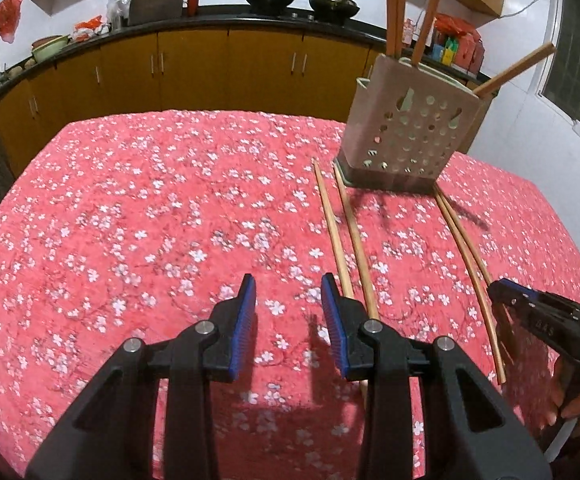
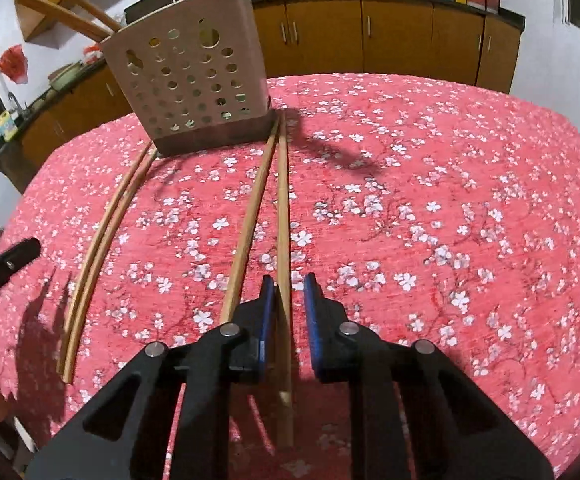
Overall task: Organize utensils
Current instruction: 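Move both open tools down and close each on a chopstick on the cloth, then raise the left tool's chopstick upright while the right tool raises its chopstick upright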
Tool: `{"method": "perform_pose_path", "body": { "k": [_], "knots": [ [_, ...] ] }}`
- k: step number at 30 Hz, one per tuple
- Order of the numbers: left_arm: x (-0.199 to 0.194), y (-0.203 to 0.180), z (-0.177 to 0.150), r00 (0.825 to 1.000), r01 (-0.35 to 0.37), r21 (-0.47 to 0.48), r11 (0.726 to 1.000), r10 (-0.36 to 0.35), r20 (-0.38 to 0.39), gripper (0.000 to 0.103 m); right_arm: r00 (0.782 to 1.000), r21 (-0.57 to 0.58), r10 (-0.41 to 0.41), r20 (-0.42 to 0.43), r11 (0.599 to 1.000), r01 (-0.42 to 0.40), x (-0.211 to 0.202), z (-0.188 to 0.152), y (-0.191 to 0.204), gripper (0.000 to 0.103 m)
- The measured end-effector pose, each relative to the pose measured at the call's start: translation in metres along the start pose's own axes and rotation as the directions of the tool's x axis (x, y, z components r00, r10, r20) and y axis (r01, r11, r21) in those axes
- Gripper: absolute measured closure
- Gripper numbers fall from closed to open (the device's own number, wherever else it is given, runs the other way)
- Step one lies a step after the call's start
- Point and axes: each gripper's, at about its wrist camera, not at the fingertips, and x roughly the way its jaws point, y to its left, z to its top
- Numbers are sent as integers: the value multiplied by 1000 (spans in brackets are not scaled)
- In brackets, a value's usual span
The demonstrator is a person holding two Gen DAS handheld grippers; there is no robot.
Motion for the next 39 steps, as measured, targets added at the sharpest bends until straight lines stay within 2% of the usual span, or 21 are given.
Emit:
{"method": "perform_pose_path", "body": {
  "k": [2, 4, 8, 10, 16, 26, 30, 39],
  "knots": [
    [5, -3, -3, 1000, 23, 2, 1000, -23, -18, 69, 1000, -22, -6, 0, 1000, 6, 0, -2, 3, 87],
    [8, -7, -5, 999, 39, 6, 999, -39, -32, 69, 999, -49, -36, 5, 998, 36, 0, -2, 5, 95],
    [15, -18, -11, 995, 82, 19, 996, -80, -59, 76, 996, 36, -84, 15, 996, 83, 2, 4, -12, 95],
    [18, -21, -12, 994, 84, 28, 996, -82, -68, 79, 997, 62, -75, 16, 995, 74, 2, 5, -18, 95],
    [29, -32, -16, 991, 95, 52, 994, -89, -97, 83, 997, 48, -75, 27, 996, 73, 0, 1, -18, 95],
    [32, -42, -23, 997, 19, 127, 992, -9, -77, 94, 998, 37, -66, 23, 997, 65, -3, -2, -17, 95],
    [32, -41, -23, 998, -8, 148, 989, 17, -65, 95, 997, 15, -74, 27, 997, 73, -5, -4, -14, 95],
    [43, 10, 2, 994, -88, 36, 996, 90, -67, 95, 992, 35, -117, 41, 993, 116, 3, 9, -28, 95]
  ]
}}
